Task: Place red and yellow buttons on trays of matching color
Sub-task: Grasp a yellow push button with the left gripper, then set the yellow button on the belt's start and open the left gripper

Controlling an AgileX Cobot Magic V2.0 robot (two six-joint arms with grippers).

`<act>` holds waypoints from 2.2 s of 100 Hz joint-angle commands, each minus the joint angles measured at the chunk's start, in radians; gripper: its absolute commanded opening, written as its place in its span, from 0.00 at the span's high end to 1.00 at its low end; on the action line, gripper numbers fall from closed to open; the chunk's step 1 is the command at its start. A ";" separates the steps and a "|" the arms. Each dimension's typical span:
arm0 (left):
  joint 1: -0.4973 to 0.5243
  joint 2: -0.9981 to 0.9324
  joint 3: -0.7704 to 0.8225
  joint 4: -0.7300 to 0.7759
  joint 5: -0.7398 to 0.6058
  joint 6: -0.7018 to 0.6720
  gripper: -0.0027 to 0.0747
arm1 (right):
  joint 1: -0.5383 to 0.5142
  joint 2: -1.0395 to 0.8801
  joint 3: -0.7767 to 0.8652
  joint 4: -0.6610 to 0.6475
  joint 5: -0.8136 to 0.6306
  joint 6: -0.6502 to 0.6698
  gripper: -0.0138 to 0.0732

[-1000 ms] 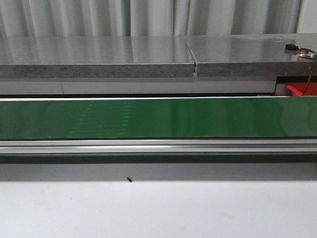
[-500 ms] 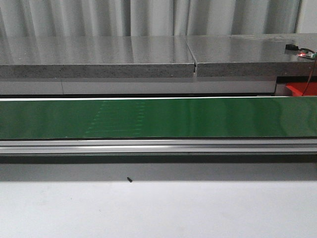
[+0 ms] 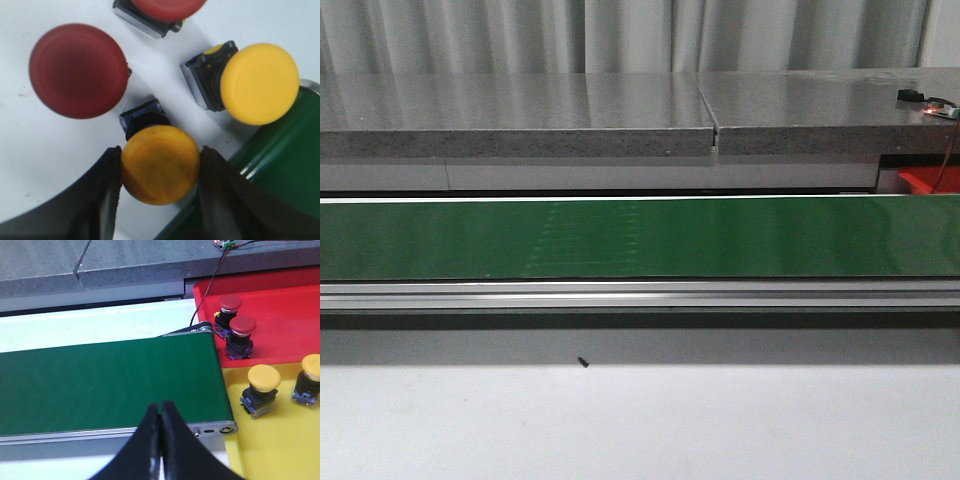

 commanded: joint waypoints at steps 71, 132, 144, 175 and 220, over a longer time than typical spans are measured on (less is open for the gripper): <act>-0.101 -0.310 -0.010 0.010 0.066 0.106 0.83 | 0.000 0.002 -0.025 -0.012 -0.080 0.000 0.92; -0.119 -0.259 0.039 -0.008 0.123 0.116 0.81 | 0.000 0.002 -0.025 -0.012 -0.080 0.000 0.92; -0.119 -0.257 0.039 -0.030 0.128 0.120 0.61 | 0.000 0.002 -0.025 -0.012 -0.080 0.000 0.92; -0.119 -0.292 0.039 -0.042 0.095 0.145 0.25 | 0.000 0.002 -0.025 -0.012 -0.080 0.000 0.92; -0.075 -0.331 -0.080 -0.041 0.097 0.250 0.25 | 0.000 0.002 -0.025 -0.012 -0.080 0.000 0.92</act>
